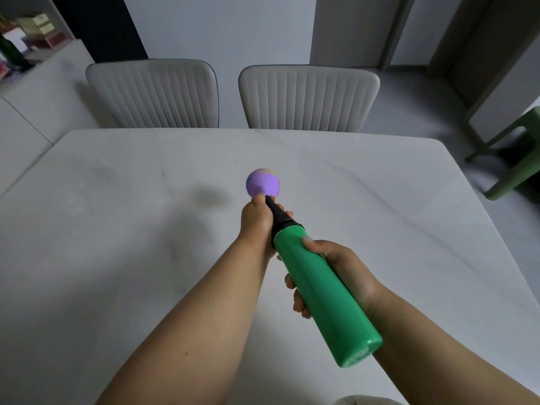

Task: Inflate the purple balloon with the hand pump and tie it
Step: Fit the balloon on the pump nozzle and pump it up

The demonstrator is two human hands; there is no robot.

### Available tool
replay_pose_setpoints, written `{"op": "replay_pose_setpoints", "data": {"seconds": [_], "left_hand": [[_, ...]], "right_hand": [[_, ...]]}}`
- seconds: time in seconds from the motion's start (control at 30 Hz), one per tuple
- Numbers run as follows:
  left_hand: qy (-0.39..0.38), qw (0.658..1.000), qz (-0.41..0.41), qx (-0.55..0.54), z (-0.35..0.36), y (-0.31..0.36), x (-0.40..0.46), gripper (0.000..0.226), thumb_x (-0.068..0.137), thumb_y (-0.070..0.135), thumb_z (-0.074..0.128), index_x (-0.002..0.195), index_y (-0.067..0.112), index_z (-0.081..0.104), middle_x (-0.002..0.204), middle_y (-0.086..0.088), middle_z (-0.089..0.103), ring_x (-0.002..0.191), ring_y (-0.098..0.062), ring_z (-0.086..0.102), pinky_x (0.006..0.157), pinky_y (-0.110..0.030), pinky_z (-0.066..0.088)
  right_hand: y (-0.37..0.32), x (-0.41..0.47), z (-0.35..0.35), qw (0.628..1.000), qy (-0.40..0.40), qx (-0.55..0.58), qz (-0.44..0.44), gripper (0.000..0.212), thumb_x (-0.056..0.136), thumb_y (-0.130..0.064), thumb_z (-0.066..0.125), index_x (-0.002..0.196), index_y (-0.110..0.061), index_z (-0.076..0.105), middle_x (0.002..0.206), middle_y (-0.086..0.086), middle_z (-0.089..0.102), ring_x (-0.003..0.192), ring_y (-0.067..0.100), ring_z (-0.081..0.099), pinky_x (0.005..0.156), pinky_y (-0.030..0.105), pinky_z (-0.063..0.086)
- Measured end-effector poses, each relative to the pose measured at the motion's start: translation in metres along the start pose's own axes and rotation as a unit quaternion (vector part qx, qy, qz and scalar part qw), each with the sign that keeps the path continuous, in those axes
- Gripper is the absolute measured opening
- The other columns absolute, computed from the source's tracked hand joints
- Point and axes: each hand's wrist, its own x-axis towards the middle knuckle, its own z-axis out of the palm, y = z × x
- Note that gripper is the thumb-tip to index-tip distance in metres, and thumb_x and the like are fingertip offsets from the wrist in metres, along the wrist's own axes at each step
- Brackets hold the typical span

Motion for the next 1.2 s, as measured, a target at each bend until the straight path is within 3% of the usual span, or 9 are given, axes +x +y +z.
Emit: {"op": "replay_pose_setpoints", "data": {"seconds": [0.23,0.47,0.63,0.8,0.97,1.07,1.2], "left_hand": [[0.023,0.999,0.014,-0.035,-0.01,0.019,0.013,0.025,0.091,0.008,0.029,0.069,0.01,0.041,0.06,-0.004,0.034,0.05,-0.021,0.032,0.044,-0.021,0.039],[-0.018,1.0,0.002,0.004,0.005,-0.005,-0.001,0.028,0.09,0.011,0.033,0.062,0.013,0.035,0.043,0.001,0.034,0.028,-0.016,0.038,0.045,-0.019,0.037],[-0.007,1.0,0.013,0.004,0.003,0.003,0.003,0.027,0.09,0.01,0.032,0.064,0.012,0.037,0.038,0.002,0.036,0.026,-0.016,0.039,0.046,-0.018,0.034],[0.011,1.0,0.008,-0.028,-0.003,0.009,0.009,0.027,0.091,0.01,0.031,0.065,0.012,0.04,0.053,-0.004,0.034,0.029,-0.016,0.037,0.041,-0.016,0.036],[-0.022,0.999,0.018,-0.019,0.013,-0.003,-0.001,0.03,0.093,0.014,0.033,0.063,0.013,0.034,0.044,0.001,0.034,0.029,-0.015,0.037,0.043,-0.016,0.037],[-0.033,0.999,0.006,-0.002,0.017,-0.003,-0.003,0.028,0.094,0.019,0.036,0.068,0.012,0.039,0.051,-0.002,0.037,0.03,-0.016,0.043,0.049,-0.02,0.04],[-0.018,0.998,0.023,-0.049,0.014,0.009,0.003,0.031,0.095,0.013,0.031,0.065,0.013,0.031,0.035,0.005,0.031,0.026,-0.013,0.032,0.038,-0.011,0.035]], "right_hand": [[0.019,-0.019,-0.008,0.999,-0.042,0.005,0.033,0.063,0.065,-0.043,0.063,0.106,0.005,0.058,0.073,0.019,0.06,0.049,0.031,0.062,0.047,0.029,0.05],[0.002,-0.003,-0.003,1.0,0.003,0.01,0.001,0.058,0.069,-0.04,0.058,0.107,0.004,0.057,0.07,0.017,0.062,0.047,0.031,0.062,0.045,0.029,0.051],[0.008,-0.006,-0.003,1.0,-0.012,0.023,-0.005,0.055,0.073,-0.04,0.055,0.108,0.002,0.057,0.071,0.017,0.062,0.046,0.031,0.062,0.045,0.028,0.051],[0.022,-0.021,-0.013,0.998,-0.057,0.038,0.005,0.055,0.07,-0.039,0.061,0.107,0.001,0.06,0.071,0.018,0.062,0.047,0.031,0.062,0.044,0.029,0.051],[-0.003,-0.009,-0.015,1.0,-0.022,0.017,0.004,0.053,0.072,-0.038,0.055,0.104,0.004,0.056,0.069,0.017,0.061,0.044,0.03,0.061,0.042,0.028,0.05],[-0.013,-0.001,-0.016,1.0,-0.019,0.01,-0.008,0.053,0.072,-0.04,0.054,0.105,0.001,0.057,0.069,0.016,0.061,0.044,0.029,0.061,0.043,0.026,0.049],[-0.011,-0.007,-0.029,0.997,-0.076,0.019,0.005,0.053,0.072,-0.043,0.059,0.109,-0.004,0.06,0.071,0.015,0.062,0.046,0.028,0.062,0.044,0.026,0.05]]}}
